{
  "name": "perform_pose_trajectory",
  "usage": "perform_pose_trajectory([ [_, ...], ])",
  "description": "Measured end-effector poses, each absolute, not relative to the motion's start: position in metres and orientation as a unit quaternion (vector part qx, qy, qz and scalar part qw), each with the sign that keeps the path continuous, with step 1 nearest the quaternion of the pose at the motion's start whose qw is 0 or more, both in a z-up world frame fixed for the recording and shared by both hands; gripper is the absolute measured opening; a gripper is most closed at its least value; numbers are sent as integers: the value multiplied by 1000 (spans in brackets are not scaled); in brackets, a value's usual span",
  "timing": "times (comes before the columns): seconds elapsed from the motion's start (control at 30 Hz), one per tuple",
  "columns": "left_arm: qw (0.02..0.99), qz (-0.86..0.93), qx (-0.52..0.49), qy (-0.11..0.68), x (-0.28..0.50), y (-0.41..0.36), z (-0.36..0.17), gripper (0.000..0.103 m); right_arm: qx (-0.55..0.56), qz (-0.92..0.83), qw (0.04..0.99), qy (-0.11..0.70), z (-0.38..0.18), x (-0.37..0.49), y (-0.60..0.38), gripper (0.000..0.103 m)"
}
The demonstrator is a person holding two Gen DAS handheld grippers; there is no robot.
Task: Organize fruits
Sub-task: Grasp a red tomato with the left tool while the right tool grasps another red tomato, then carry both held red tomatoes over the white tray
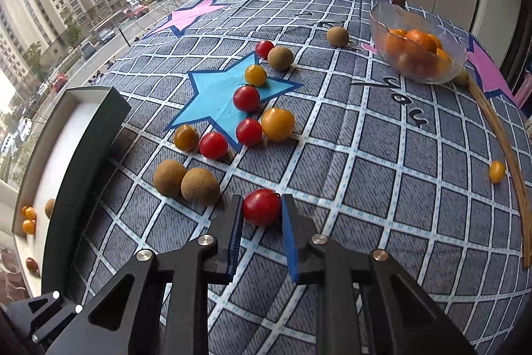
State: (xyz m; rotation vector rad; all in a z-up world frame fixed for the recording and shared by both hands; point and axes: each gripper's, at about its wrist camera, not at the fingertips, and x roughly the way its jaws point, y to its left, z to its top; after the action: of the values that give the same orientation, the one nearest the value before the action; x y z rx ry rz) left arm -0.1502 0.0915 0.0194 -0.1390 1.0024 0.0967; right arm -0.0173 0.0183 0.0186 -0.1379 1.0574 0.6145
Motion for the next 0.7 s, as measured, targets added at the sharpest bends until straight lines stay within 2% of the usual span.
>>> perform_pose_trajectory([
  [0.7, 877, 39, -96, 469, -183, 110, 31, 20, -31, 314, 798, 513, 31, -86, -12, 25],
])
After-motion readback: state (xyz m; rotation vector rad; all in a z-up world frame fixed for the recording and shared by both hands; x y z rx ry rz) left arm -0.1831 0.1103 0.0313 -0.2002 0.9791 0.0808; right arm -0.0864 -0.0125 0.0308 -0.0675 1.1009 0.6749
